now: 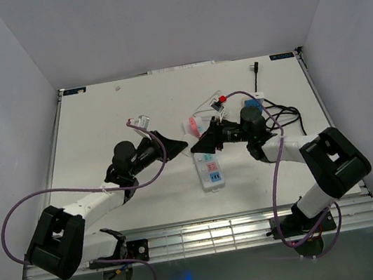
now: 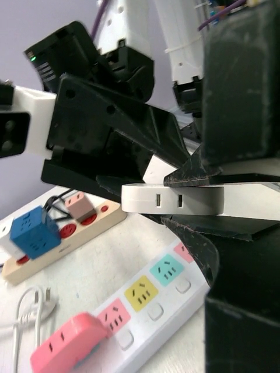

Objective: Insert the plug
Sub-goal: Adjust the plug.

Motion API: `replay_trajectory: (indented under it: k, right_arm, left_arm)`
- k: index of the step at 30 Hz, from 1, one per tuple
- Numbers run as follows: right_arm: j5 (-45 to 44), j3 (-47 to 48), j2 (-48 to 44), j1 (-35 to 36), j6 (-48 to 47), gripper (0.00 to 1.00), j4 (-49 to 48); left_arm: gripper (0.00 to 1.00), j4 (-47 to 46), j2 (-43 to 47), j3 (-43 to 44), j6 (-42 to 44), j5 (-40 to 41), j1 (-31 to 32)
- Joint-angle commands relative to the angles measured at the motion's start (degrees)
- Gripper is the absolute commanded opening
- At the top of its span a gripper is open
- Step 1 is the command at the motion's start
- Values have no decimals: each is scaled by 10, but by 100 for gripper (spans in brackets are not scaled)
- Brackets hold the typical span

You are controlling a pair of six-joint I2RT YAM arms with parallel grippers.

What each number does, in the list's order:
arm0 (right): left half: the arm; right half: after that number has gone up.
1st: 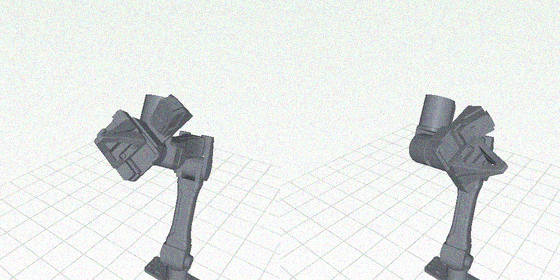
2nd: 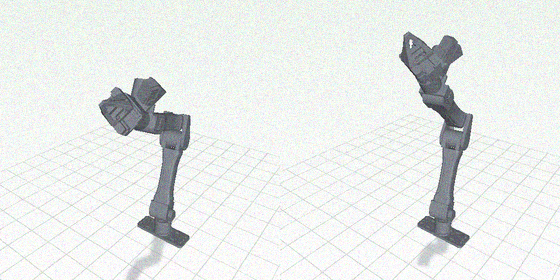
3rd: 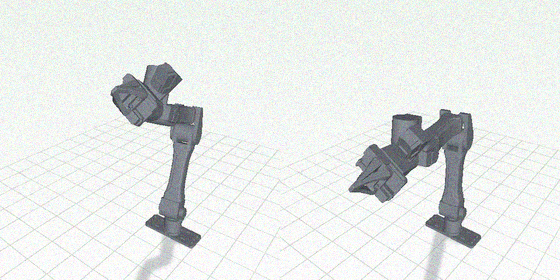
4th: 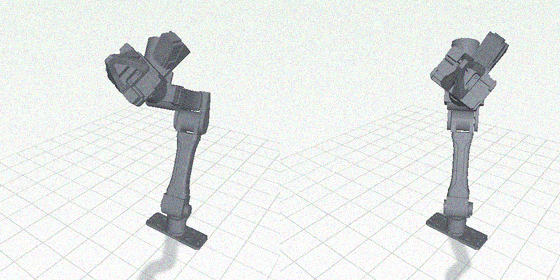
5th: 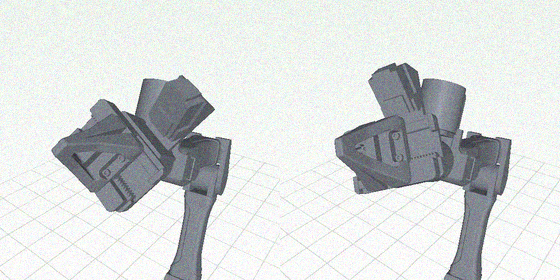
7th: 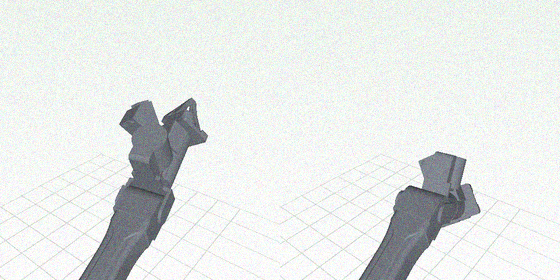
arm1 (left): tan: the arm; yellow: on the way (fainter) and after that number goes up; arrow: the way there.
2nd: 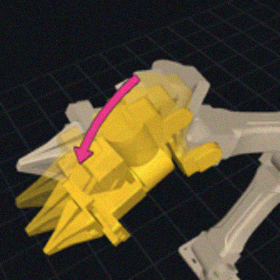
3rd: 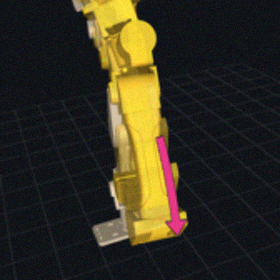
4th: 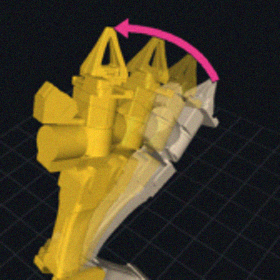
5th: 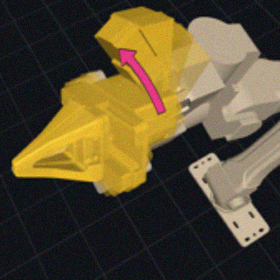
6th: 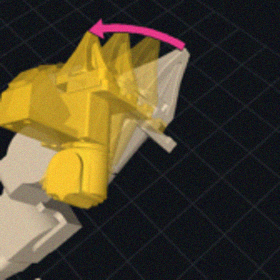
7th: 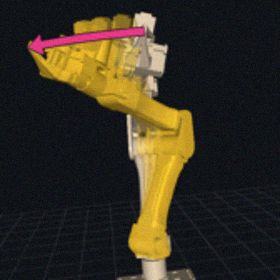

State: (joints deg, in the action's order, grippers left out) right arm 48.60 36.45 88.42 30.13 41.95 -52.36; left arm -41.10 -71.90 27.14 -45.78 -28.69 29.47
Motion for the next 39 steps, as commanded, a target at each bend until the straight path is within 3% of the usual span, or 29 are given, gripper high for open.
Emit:
replay_trajectory:
  k: [1, 4, 10, 14, 18, 26, 33, 39]
  right_arm:
    - [-9, 19, -19, 1, -50, 60, 18]
    - [14, 12, -13, 1, -42, 73, -12]
    - [45, 1, 1, 1, -5, 75, -99]
    - [44, 2, 3, 3, -7, 79, -100]
    - [19, 9, -4, 3, -62, 83, -32]
    - [-33, 13, -15, 3, -122, 83, 27]
    - [1, 6, 1, 5, -92, 81, -48]
    - [10, 13, 10, 19, -89, 75, -51]
  left_arm:
    - [0, 41, 23, 4, 33, 120, -13]
    - [0, 42, 24, 5, 24, 111, -13]
    - [0, 51, 23, 6, 16, 104, -13]
    - [0, 48, 21, 7, -2, 86, -13]
    - [0, 46, 33, 4, -15, 70, -13]
    - [0, 48, 53, -3, -26, 62, -13]
    - [0, 30, 38, -5, -52, 29, -13]
    - [0, 12, 17, -6, -61, 21, -11]
